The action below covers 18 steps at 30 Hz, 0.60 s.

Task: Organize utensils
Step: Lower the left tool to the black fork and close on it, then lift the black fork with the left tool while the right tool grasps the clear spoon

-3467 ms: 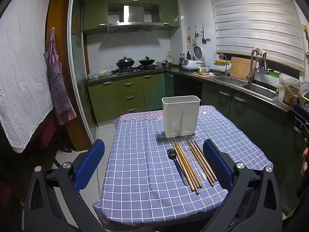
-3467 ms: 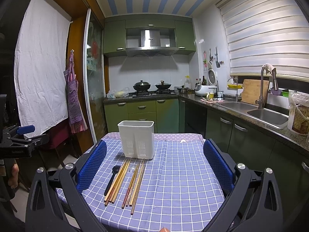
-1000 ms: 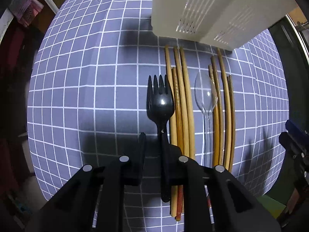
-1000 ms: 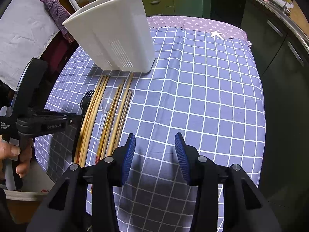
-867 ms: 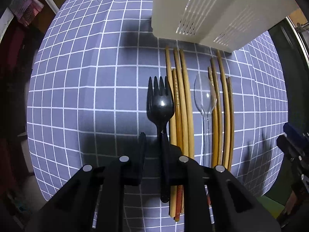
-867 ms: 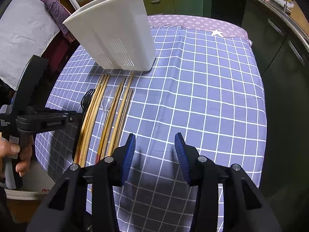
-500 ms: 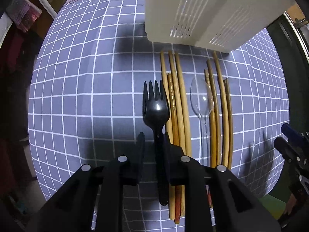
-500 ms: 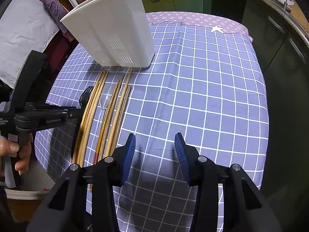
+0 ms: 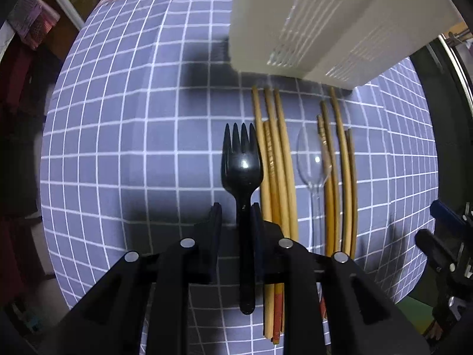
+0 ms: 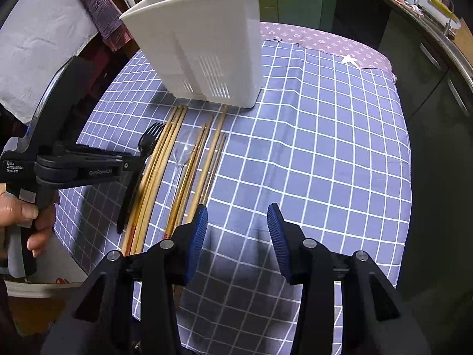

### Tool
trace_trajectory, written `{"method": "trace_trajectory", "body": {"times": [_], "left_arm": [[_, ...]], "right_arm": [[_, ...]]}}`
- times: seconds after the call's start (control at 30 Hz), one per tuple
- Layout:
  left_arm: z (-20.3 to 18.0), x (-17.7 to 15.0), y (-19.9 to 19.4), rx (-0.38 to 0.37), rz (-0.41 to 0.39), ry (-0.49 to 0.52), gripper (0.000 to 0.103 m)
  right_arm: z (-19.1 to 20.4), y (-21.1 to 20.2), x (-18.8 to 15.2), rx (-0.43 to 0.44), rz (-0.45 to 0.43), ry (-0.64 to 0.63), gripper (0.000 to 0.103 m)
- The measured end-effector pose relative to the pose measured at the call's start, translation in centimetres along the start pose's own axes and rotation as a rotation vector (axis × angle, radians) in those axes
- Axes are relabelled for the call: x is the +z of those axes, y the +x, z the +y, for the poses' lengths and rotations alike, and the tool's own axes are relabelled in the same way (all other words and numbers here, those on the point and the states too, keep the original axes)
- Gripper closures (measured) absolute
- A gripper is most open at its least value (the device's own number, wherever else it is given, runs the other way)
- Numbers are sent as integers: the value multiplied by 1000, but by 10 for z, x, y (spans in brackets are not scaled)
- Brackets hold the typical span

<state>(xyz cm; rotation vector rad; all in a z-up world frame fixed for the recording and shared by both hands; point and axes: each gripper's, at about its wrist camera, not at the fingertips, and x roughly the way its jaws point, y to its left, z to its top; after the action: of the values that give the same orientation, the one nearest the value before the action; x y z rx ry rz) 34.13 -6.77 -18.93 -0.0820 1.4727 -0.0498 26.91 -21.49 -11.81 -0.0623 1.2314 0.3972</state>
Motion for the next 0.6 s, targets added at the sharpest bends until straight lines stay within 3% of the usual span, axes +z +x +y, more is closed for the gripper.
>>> {"method": "trace_trajectory", "body": {"times": [0.23,0.3,0.33,0.47,0.53,0.6], "left_arm": [[-14,1,2,39,9,54,84],[-15,3,1,44,12,49,89],[-15,4,0,41,12,47,94],[1,5,0,15,-3,45,94],[19,0,-6,10,-40,50,94],[26,-1,-14,10,-70,47,94]], "right_arm": [[1,3,1,-2,19,3,60],[1,2,2,-8,18,4,60],[2,1,3,-11,17,3,60],[12,-1,9,13,24,-1,60],[20,1,13,31,35,-7,64],[32,9,20,57,68,-7,75]]}}
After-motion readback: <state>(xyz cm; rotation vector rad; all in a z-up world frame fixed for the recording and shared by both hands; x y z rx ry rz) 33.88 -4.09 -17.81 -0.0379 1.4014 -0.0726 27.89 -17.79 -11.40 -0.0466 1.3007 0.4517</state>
